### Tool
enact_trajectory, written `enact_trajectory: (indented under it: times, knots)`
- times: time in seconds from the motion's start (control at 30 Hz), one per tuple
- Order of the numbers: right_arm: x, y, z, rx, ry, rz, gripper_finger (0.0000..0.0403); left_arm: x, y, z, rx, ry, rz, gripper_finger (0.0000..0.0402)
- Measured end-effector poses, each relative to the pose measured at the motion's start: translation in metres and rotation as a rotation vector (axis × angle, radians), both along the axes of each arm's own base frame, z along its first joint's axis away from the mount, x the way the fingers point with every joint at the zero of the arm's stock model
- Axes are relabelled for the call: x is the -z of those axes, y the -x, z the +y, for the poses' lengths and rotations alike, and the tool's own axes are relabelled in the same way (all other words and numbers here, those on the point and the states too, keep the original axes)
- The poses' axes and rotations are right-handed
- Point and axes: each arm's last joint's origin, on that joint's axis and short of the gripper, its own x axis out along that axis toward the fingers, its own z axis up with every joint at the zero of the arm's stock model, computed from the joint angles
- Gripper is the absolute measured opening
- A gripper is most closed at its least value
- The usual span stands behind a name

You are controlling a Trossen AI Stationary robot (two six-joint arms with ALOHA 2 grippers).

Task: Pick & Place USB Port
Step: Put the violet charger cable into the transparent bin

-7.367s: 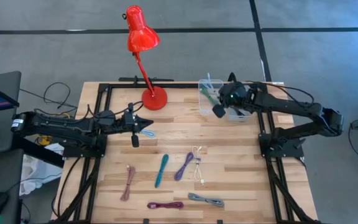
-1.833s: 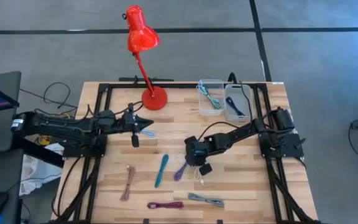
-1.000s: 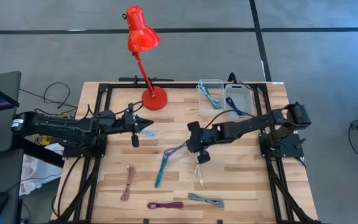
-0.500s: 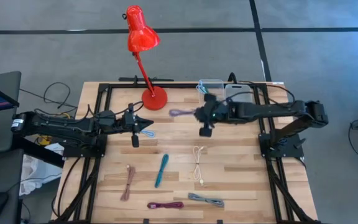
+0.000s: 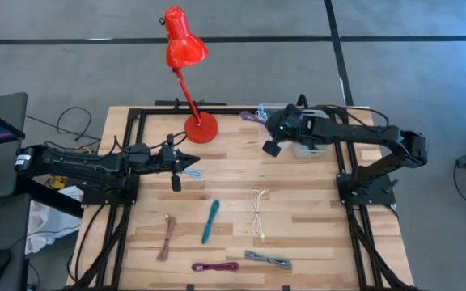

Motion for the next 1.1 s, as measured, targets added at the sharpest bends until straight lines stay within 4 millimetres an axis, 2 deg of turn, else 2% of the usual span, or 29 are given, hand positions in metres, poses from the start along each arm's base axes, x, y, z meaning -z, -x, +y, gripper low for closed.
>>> enact_trajectory:
  times: [0.43, 0.6, 0.77, 1.0, 1.1]
  knots:
    - [0.01, 0.027, -0.03, 0.21, -0.106, 0.093, 0.0001, 0.0, 0.0, 0.0, 0.0, 0.0, 0.0, 0.0006]
    - [0.01, 0.032, -0.037, 0.245, -0.119, 0.087, 0.0001, 0.0, 0.0, 0.0, 0.0, 0.0, 0.0, 0.0006]
    - [0.01, 0.031, -0.046, 0.241, -0.142, 0.004, 0.0001, 0.0, 0.0, 0.0, 0.0, 0.0, 0.0, 0.0006]
    - [0.025, 0.038, -0.052, 0.249, -0.158, 0.011, 0.0001, 0.0, 0.0, 0.0, 0.0, -0.002, 0.0, 0.0006]
    - [0.03, 0.04, -0.053, 0.242, -0.152, 0.017, 0.0001, 0.001, 0.001, -0.001, 0.028, -0.06, 0.026, 0.0006]
